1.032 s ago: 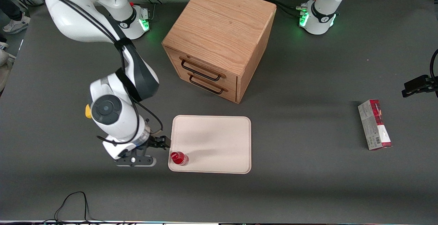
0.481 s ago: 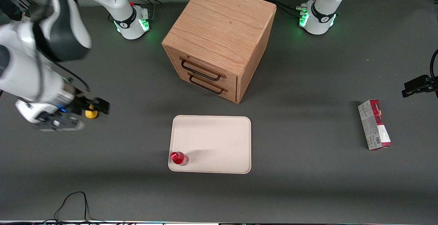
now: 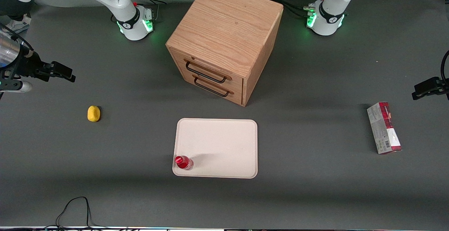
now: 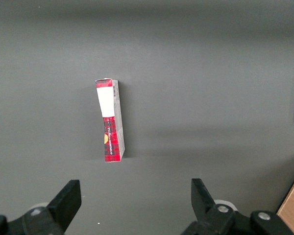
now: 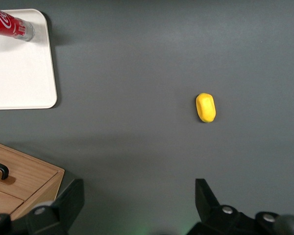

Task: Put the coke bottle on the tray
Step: 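Open the right gripper and withdraw it from the tray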

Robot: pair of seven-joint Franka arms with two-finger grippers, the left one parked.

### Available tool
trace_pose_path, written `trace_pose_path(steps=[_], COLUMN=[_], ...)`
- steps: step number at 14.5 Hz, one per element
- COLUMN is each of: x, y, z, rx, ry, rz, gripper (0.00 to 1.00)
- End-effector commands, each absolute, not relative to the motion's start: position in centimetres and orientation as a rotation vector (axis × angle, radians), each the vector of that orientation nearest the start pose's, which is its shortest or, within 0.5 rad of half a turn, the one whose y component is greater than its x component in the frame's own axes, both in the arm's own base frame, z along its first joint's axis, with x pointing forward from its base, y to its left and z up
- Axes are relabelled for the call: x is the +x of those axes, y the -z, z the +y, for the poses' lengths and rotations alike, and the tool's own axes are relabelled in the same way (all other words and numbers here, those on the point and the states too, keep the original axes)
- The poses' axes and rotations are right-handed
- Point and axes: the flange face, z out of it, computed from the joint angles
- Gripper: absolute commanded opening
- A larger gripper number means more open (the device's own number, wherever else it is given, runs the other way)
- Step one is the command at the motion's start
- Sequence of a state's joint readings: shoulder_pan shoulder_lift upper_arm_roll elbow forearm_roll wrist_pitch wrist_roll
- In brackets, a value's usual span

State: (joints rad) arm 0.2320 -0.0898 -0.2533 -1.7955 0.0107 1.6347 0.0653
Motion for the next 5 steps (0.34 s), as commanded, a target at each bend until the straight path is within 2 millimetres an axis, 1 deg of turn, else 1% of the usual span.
trace_pose_path(steps=[1, 5], x=[53.04, 53.18], y=[-56.30, -56.35], z=[-0.96, -0.99], rx=[-3.085, -3.098], ry=[-0.097, -0.085], rz=[0.134, 0.116], gripper=[1.00, 1.00])
